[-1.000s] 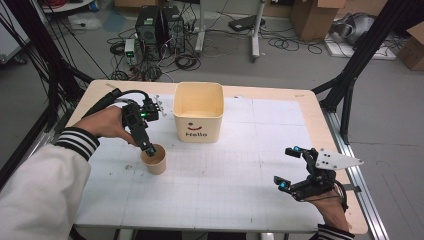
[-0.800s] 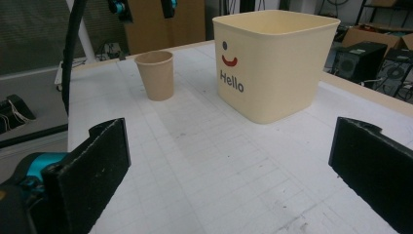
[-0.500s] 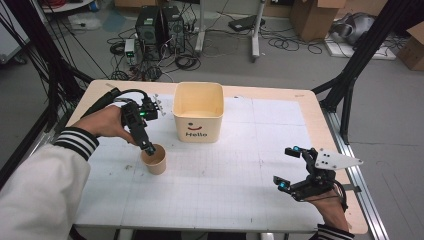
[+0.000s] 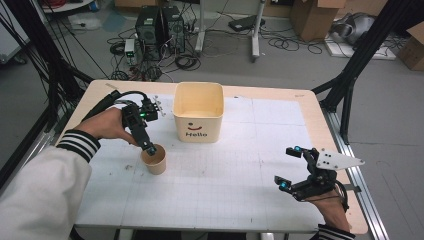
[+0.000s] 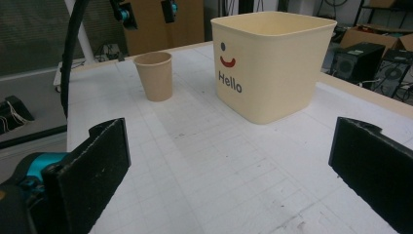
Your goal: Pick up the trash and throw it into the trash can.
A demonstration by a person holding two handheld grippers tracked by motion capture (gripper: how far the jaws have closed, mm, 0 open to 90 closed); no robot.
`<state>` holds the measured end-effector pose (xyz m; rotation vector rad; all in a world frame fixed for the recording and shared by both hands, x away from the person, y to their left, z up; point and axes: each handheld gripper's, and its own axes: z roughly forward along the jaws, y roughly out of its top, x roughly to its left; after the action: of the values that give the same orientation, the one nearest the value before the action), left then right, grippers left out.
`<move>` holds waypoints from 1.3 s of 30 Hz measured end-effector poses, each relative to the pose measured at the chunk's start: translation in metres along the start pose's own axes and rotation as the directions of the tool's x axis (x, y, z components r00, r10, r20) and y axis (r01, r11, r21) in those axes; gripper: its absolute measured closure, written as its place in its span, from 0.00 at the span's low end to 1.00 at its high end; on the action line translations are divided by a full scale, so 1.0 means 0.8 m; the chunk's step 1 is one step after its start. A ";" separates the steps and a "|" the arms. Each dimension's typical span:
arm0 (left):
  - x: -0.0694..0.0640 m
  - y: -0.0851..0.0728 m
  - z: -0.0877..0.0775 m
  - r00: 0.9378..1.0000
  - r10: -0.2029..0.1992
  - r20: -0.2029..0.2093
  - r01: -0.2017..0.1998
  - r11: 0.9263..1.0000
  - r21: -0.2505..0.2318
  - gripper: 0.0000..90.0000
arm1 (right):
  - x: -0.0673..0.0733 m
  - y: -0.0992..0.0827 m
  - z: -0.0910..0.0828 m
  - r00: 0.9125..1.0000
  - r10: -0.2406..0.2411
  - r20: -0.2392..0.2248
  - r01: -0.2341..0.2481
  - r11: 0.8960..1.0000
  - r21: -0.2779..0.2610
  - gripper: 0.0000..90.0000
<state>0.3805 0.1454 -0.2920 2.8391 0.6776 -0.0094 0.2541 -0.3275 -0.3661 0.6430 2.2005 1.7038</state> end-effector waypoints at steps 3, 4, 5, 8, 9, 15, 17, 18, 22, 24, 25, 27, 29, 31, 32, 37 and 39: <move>0.001 -0.002 0.007 1.000 0.000 0.002 0.000 1.000 -0.002 0.02 | 0.000 -0.001 0.001 1.000 0.000 0.002 0.000 1.000 0.001 0.00; 0.001 -0.002 0.007 1.000 0.000 0.002 0.000 1.000 -0.002 0.02 | 0.000 -0.001 0.001 1.000 0.000 0.002 0.000 1.000 0.001 0.00; 0.001 -0.004 0.011 1.000 0.002 0.002 -0.002 1.000 0.002 0.02 | -0.001 -0.001 0.001 1.000 -0.004 0.002 0.004 1.000 0.003 0.00; 0.001 -0.005 0.016 1.000 0.001 0.004 -0.001 1.000 -0.001 0.02 | -0.001 -0.001 0.001 1.000 -0.001 0.001 0.001 1.000 0.002 0.00; 0.000 -0.006 0.018 1.000 0.000 0.003 0.000 1.000 -0.002 0.02 | -0.001 -0.001 0.001 1.000 0.000 0.002 0.000 1.000 0.002 0.00; -0.003 -0.009 0.029 1.000 0.003 0.005 -0.003 1.000 0.005 0.02 | -0.001 -0.001 0.001 1.000 0.002 0.003 -0.002 1.000 0.005 0.00; -0.004 -0.010 0.034 1.000 0.006 0.003 -0.006 1.000 0.004 0.02 | -0.001 -0.001 0.002 1.000 -0.005 0.002 0.005 1.000 0.001 0.00; -0.005 -0.010 0.036 1.000 0.007 0.008 -0.007 1.000 0.004 0.02 | -0.001 0.000 0.002 1.000 -0.005 0.001 0.005 1.000 0.001 0.00; -0.005 -0.012 0.044 1.000 0.006 0.006 -0.006 1.000 0.004 0.02 | -0.001 -0.001 0.002 1.000 -0.005 0.002 0.005 1.000 0.001 0.00; -0.005 -0.013 0.047 1.000 0.009 0.004 -0.009 1.000 0.008 0.02 | -0.001 -0.001 0.001 1.000 -0.005 0.002 0.005 1.000 0.001 0.00; -0.005 -0.013 0.048 1.000 0.007 0.002 -0.007 1.000 0.008 0.02 | -0.001 -0.001 0.001 1.000 -0.006 0.001 0.006 1.000 0.000 0.00; -0.007 -0.014 0.050 1.000 0.009 0.002 -0.009 1.000 0.010 0.02 | -0.001 -0.001 0.001 1.000 0.003 0.003 -0.003 1.000 0.005 0.00; -0.008 -0.014 0.053 1.000 0.010 0.001 -0.010 1.000 0.008 0.02 | -0.001 -0.001 0.002 1.000 0.002 0.001 -0.002 1.000 0.004 0.00; -0.009 -0.014 0.056 1.000 0.011 0.001 -0.011 1.000 0.010 0.02 | -0.001 -0.001 0.002 1.000 0.000 0.001 0.000 1.000 0.003 0.00; -0.009 -0.015 0.057 1.000 0.016 0.002 -0.016 1.000 0.012 0.02 | -0.001 -0.001 0.002 1.000 -0.001 0.000 0.001 1.000 0.007 0.00; -0.009 -0.016 0.065 1.000 0.015 0.004 -0.015 1.000 0.018 0.02 | -0.001 -0.001 0.003 1.000 0.000 0.000 0.000 1.000 0.006 0.00; -0.010 -0.017 0.068 1.000 0.013 0.004 -0.013 1.000 0.018 0.02 | -0.002 -0.001 0.003 1.000 -0.002 0.002 0.002 1.000 0.004 0.00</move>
<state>0.3700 0.1418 -0.3476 2.8601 0.6610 -0.0191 0.2559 -0.3266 -0.3678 0.6426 2.2034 1.6968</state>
